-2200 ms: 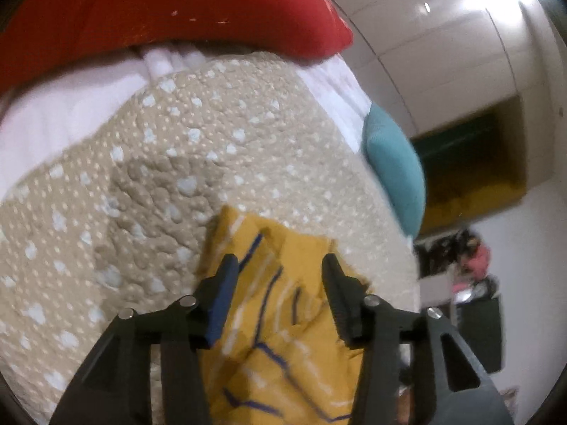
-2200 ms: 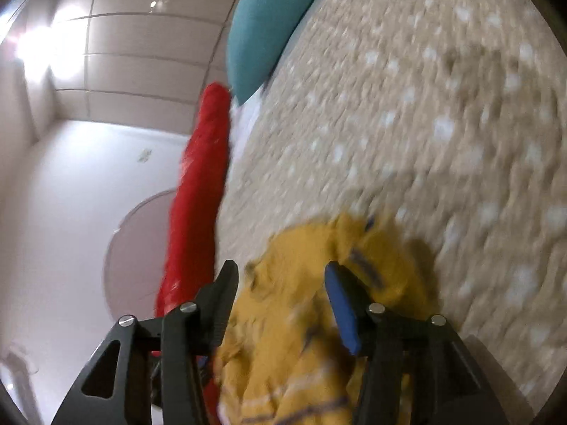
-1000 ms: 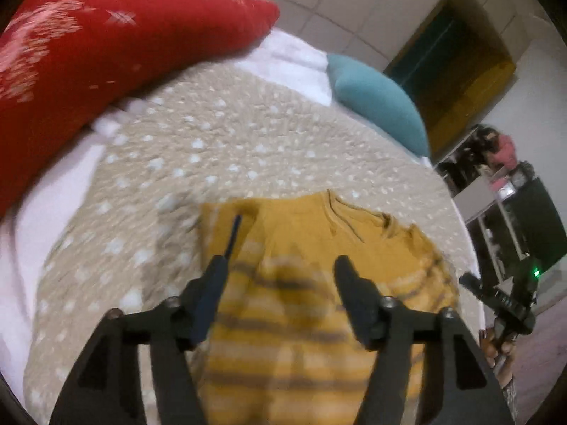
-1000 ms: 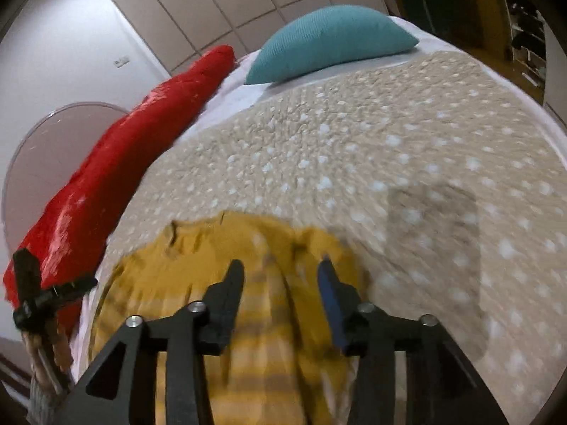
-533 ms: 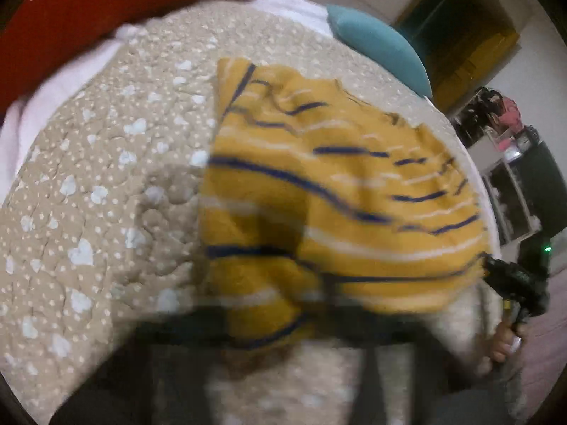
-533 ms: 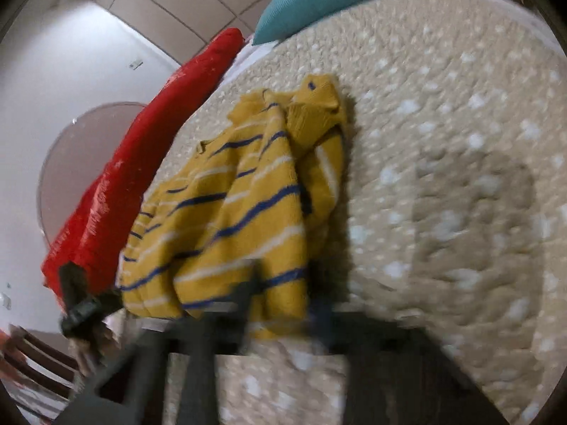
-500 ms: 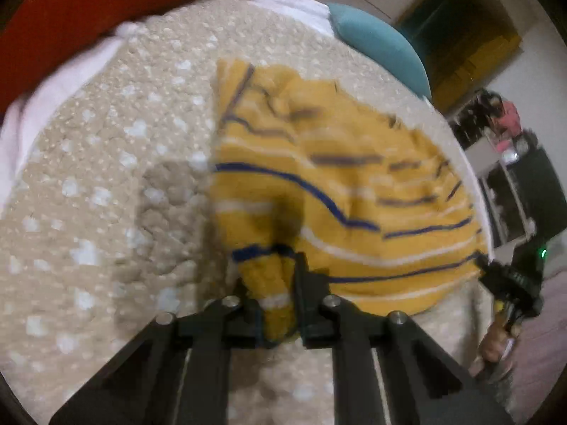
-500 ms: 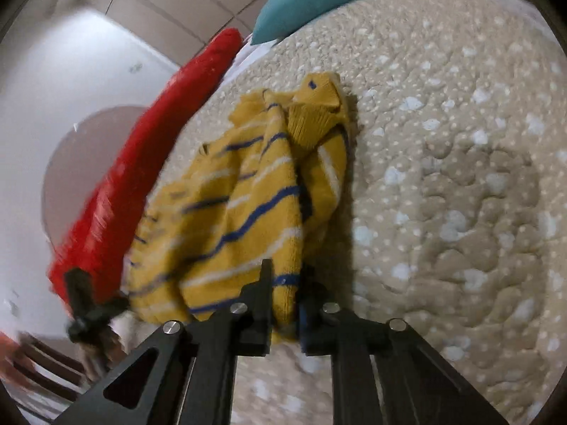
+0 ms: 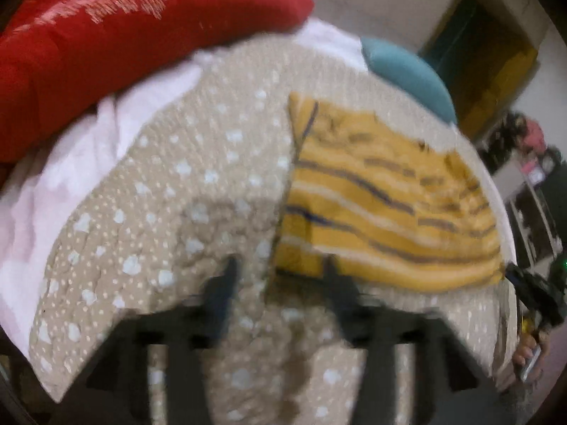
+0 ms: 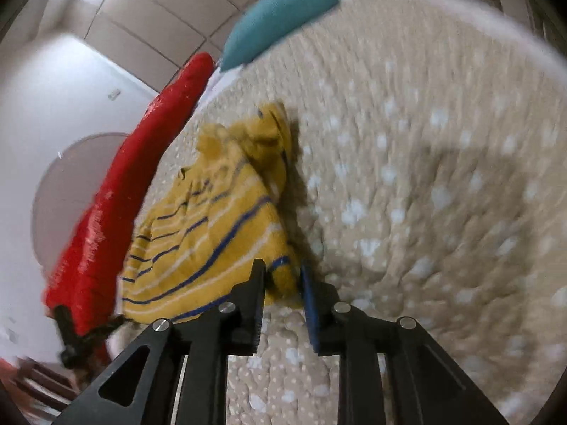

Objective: Fold small clothes

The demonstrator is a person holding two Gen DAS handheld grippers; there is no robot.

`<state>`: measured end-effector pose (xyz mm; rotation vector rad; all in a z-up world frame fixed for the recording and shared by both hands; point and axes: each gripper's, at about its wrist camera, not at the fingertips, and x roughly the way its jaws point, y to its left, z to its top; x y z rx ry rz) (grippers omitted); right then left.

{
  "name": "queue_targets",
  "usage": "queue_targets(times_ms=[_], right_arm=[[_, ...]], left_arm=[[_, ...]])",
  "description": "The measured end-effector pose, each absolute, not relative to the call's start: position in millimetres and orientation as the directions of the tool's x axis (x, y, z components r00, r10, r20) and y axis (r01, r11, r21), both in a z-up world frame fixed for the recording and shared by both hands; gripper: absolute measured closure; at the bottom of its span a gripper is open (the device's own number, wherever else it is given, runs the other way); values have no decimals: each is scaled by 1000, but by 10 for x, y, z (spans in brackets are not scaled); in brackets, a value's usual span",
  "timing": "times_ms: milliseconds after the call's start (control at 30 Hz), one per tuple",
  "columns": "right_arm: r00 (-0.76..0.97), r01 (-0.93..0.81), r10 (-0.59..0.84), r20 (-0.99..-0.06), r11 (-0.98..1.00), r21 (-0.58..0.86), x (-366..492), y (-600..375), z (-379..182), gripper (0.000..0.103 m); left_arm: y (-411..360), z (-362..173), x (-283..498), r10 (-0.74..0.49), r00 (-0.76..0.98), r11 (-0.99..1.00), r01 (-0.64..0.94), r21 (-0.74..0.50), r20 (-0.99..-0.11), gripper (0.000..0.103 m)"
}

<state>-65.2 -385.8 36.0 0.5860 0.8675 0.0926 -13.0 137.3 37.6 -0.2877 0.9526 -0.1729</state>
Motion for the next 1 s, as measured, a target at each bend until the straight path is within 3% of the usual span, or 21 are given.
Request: queue_targets(times_ms=[167, 300, 467, 733, 900, 1000], right_arm=[[666, 25, 283, -690, 916, 400, -410, -3252, 739, 80], [603, -38, 278, -748, 946, 321, 101, -2775, 627, 80], [544, 40, 72, -836, 993, 112, 1012, -2610, 257, 79], [489, 178, 29, -872, 975, 132, 1627, -2877, 149, 79], [524, 153, -124, -843, 987, -50, 1629, -2483, 328, 79], [619, 10, -44, -784, 999, -49, 1435, -1992, 660, 79]], left_arm=[[1375, 261, 15, -252, 626, 934, -42, -355, -738, 35], [1293, 45, -5, -237, 658, 941, -28, -337, -715, 34], [1248, 25, -120, -245, 693, 952, 39, -305, -678, 29], [1254, 6, -77, -287, 672, 940, 63, -334, -683, 20], [1234, 28, -65, -266, 669, 947, 46, -318, -694, 20], [1321, 78, -118, -270, 690, 935, 22, -354, -671, 20]])
